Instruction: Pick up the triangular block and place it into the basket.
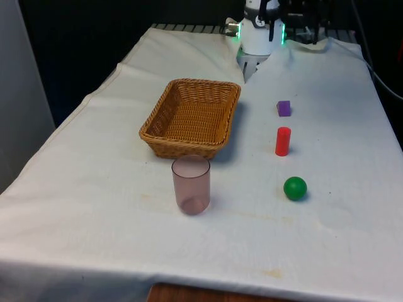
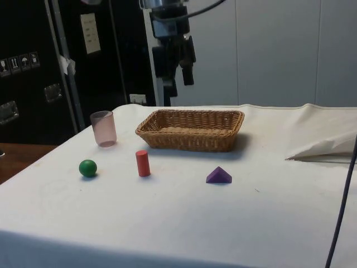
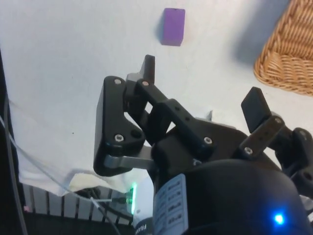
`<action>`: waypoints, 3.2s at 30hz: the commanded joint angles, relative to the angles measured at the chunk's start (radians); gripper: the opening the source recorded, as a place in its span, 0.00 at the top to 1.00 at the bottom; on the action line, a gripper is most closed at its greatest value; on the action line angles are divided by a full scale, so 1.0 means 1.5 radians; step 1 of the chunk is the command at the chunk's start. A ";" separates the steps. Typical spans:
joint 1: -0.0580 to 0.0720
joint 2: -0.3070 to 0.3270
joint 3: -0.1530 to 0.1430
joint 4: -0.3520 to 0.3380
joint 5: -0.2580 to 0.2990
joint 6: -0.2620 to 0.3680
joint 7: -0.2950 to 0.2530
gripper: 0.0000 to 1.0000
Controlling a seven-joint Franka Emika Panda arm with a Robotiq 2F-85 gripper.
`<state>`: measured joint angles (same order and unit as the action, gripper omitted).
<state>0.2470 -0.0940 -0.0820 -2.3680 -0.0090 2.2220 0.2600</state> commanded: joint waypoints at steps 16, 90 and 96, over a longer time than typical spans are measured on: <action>0.000 0.001 0.033 -0.106 0.000 0.121 0.032 0.00; -0.003 0.181 0.025 -0.250 0.003 0.497 -0.085 0.00; -0.003 0.179 0.023 -0.248 0.000 0.484 -0.085 0.00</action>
<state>0.2430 0.1740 -0.0480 -2.7400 -0.0090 2.9480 0.1320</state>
